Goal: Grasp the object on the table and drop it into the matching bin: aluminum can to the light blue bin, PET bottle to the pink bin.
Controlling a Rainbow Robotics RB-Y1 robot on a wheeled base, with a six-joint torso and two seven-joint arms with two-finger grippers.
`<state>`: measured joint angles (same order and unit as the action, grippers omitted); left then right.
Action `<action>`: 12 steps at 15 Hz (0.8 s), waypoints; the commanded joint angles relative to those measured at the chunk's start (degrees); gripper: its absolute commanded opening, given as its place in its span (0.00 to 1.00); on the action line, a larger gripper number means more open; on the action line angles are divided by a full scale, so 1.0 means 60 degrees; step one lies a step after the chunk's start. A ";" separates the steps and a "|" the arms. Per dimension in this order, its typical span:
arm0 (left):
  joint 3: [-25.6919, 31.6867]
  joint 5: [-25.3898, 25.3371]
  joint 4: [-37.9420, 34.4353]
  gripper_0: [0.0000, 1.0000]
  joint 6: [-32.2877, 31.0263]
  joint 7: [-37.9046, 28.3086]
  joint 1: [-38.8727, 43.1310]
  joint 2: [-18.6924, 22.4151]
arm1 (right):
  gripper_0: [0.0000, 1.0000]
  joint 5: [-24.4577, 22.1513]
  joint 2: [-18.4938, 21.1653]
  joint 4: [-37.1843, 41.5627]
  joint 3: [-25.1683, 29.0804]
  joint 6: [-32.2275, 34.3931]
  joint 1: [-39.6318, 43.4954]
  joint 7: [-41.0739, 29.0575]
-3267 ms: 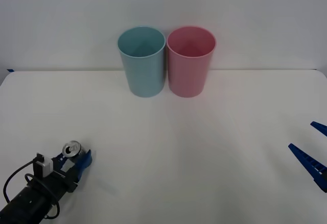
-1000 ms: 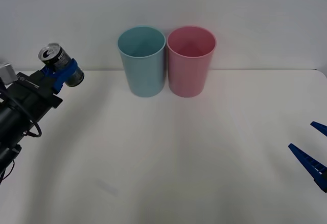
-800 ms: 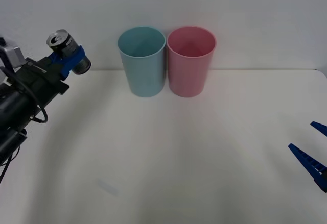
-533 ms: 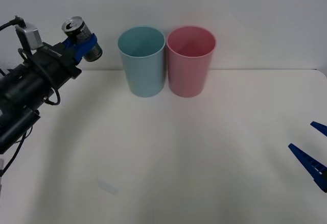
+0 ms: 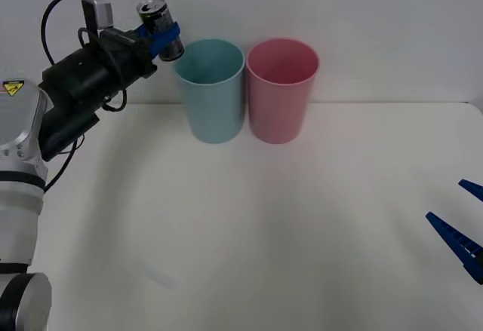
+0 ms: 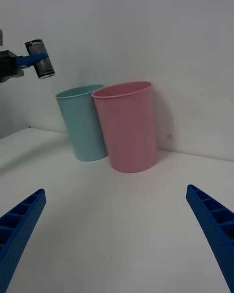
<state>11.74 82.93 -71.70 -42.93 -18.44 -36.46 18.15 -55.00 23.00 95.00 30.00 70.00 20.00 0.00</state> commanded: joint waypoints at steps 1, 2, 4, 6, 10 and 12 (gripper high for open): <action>-0.0126 0.0387 0.1169 0.00 0.0007 0.0085 -0.0984 -0.0007 | 1.00 0.0000 0.0000 0.0000 0.0000 0.0000 0.0000 0.0000; -0.0126 0.0533 0.1550 0.00 0.0007 0.0129 -0.1292 -0.0021 | 1.00 0.0000 0.0000 0.0000 0.0000 0.0000 0.0000 0.0000; -0.0170 0.0636 0.2341 0.00 0.0007 0.0246 -0.1892 -0.0036 | 1.00 0.0000 0.0000 0.0000 0.0000 0.0000 0.0000 0.0000; -0.0185 0.0782 0.2707 0.00 0.0022 0.0276 -0.2215 -0.0036 | 1.00 0.0000 0.0000 0.0000 0.0000 0.0000 0.0000 0.0000; -0.0273 0.0797 0.2737 0.02 0.0051 0.0246 -0.2244 -0.0051 | 1.00 0.0000 0.0000 0.0000 0.0000 0.0000 0.0000 0.0000; -0.0273 0.0782 0.2737 0.52 0.0080 0.0261 -0.2259 -0.0094 | 1.00 0.0000 0.0000 0.0000 0.0000 0.0000 0.0000 0.0000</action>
<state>10.11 87.71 -55.28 -42.49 -16.89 -49.96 17.66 -55.00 23.00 95.00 30.00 70.00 20.00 0.00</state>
